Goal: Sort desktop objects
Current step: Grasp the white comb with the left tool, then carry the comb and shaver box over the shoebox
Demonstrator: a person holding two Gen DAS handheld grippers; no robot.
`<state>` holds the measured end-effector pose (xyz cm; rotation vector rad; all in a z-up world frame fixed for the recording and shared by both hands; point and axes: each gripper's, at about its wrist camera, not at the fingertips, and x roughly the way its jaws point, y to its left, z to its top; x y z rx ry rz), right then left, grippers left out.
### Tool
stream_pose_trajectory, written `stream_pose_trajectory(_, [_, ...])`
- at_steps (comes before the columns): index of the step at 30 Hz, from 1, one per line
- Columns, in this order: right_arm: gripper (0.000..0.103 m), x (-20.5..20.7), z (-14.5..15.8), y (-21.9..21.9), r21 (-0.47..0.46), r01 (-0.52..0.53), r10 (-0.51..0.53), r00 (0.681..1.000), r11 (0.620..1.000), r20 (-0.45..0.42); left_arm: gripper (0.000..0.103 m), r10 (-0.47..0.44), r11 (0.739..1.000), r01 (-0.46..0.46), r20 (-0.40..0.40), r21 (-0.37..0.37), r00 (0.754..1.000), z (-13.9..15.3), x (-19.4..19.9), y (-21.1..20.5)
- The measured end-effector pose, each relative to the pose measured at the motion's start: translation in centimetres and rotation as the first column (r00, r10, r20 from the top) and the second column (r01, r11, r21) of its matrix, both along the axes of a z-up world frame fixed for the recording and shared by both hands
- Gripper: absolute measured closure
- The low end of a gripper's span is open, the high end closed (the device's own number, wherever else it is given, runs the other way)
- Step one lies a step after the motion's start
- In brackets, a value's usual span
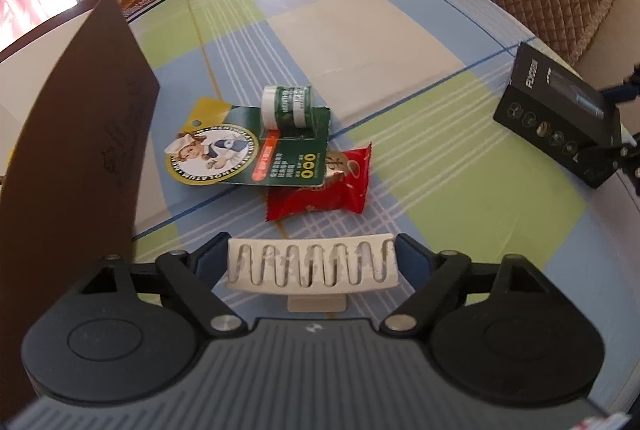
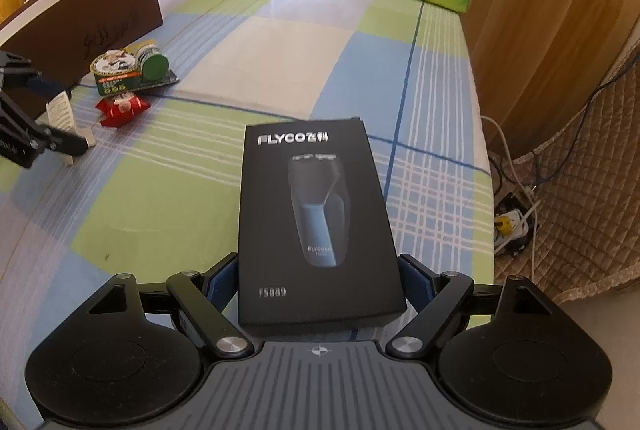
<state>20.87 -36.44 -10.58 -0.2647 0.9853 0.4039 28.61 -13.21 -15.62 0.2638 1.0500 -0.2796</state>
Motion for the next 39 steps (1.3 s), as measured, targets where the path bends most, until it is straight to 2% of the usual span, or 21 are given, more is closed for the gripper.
stream_pose_trajectory(6, [0.020,0.9,0.4,0.7,0.009,0.000,0.000,1.000,1.000,0.018,0.019,0.072,0.997,-0.073,0.016,0.026,0.997,0.3,-0.6,0.4])
stream_pose_trajectory(10, [0.019,1.9,-0.1,1.0,0.022,0.007,-0.007,1.000,1.000,0.000,0.019,0.125,0.992,-0.126,0.026,0.014,0.992,1.0,-1.1,1.2])
stream_pose_trajectory(16, [0.019,3.3,-1.3,1.8,-0.001,0.020,-0.020,0.999,1.000,-0.027,0.019,0.151,0.989,-0.150,0.043,-0.008,0.988,2.4,-2.3,1.8])
stream_pose_trajectory(19, [0.026,2.8,-1.3,2.4,-0.031,-0.002,0.001,1.000,1.000,-0.019,0.019,0.162,0.987,-0.162,0.042,-0.024,0.986,3.0,-3.4,1.9])
stream_pose_trajectory(27, [0.027,-1.1,-0.8,4.2,-0.007,-0.051,0.051,0.996,0.999,-0.077,0.019,0.202,0.977,-0.198,0.035,-0.081,0.979,4.5,-6.7,2.6])
stream_pose_trajectory(32, [0.027,-3.8,0.6,6.5,0.058,-0.110,0.115,0.989,0.992,-0.089,0.019,0.207,0.974,-0.200,0.060,-0.108,0.977,6.1,-8.4,3.0])
stream_pose_trajectory(39, [0.027,-4.7,4.9,10.2,0.140,-0.183,0.188,0.982,0.973,-0.026,0.019,0.237,0.965,-0.217,0.137,-0.147,0.962,9.5,-10.1,4.8])
